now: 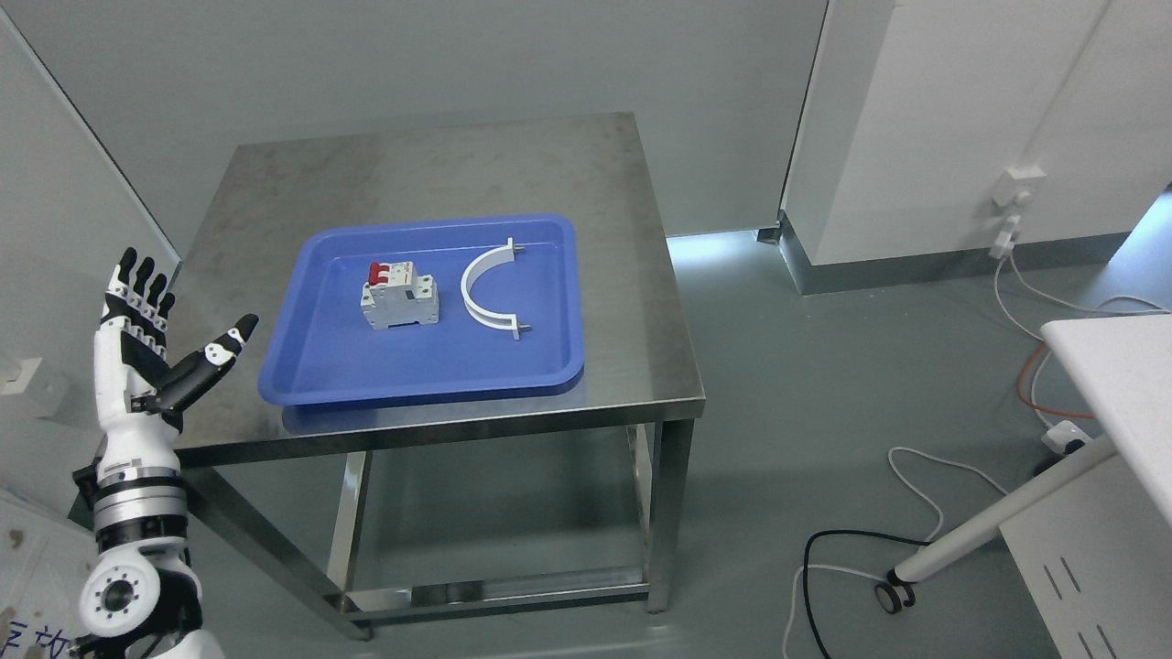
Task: Place circuit breaker on shelf
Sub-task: 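Reach the open left hand toward the grey circuit breaker in the tray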
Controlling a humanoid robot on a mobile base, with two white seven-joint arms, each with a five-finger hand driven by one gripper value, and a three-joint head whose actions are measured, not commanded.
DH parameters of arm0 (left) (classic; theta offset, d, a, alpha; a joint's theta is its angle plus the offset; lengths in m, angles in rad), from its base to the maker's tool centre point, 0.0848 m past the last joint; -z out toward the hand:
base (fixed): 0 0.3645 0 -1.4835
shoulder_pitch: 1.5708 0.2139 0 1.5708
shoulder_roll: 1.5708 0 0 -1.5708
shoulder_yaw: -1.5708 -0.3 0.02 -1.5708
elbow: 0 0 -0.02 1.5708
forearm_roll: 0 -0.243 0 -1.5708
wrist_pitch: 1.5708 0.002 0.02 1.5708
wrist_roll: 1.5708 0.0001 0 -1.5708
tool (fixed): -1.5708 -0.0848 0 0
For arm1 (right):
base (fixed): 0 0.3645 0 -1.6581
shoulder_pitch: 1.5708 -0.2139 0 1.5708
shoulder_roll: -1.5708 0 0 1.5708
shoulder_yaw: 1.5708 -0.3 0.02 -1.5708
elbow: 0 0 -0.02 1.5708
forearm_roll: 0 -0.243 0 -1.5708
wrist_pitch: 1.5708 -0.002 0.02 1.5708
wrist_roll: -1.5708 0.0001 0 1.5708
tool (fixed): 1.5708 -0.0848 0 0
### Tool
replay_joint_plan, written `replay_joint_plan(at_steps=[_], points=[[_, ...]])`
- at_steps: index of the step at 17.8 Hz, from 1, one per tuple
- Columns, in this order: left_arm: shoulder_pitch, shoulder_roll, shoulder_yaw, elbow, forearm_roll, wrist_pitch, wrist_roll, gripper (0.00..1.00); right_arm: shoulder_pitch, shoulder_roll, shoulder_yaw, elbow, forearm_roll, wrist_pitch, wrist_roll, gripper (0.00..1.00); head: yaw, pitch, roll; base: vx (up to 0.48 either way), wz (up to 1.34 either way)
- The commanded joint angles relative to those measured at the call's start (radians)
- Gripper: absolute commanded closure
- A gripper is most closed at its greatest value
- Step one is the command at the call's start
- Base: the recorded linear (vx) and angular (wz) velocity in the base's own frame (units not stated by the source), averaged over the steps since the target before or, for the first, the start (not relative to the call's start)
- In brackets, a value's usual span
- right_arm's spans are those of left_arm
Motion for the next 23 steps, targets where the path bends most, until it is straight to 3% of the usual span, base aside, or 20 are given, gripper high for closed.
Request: replay_joint_plan(at_steps=[1, 4, 6, 8, 11, 15, 23], points=[[0.021, 0.022, -0.047, 0.001, -0.006, -0.039, -0.040, 0.00, 0.000, -0.017, 0.020, -0.001, 0.000, 0.024, -0.002, 0.00, 0.0000, 0.000, 0.000, 0.084, 0.08], [-0.011, 0.054, -0.105, 0.001, -0.014, -0.085, -0.138, 0.00, 0.000, -0.017, 0.020, 0.000, 0.000, 0.024, 0.000, 0.00, 0.0000, 0.000, 0.000, 0.049, 0.01], [-0.052, 0.216, -0.212, 0.015, -0.064, -0.074, -0.256, 0.01, 0.000, -0.017, 0.020, 0.000, -0.001, 0.023, -0.002, 0.00, 0.0000, 0.000, 0.000, 0.020, 0.04], [-0.126, 0.296, -0.297, 0.053, -0.162, -0.033, -0.356, 0.02, 0.000, -0.017, 0.020, 0.000, 0.000, 0.024, -0.002, 0.00, 0.0000, 0.000, 0.000, 0.002, 0.01], [-0.241, 0.302, -0.320, 0.092, -0.339, 0.070, -0.456, 0.03, 0.000, -0.017, 0.020, 0.000, 0.000, 0.024, 0.000, 0.00, 0.0000, 0.000, 0.000, -0.003, -0.01], [-0.275, 0.289, -0.402, 0.144, -0.460, 0.146, -0.519, 0.08, 0.000, -0.017, 0.020, 0.000, -0.001, 0.023, 0.000, 0.00, 0.0000, 0.000, 0.000, 0.000, 0.00], [-0.361, 0.243, -0.426, 0.260, -0.563, 0.150, -0.531, 0.21, 0.000, -0.017, 0.020, 0.000, 0.000, 0.024, 0.000, 0.00, 0.0000, 0.000, 0.000, 0.000, 0.00]])
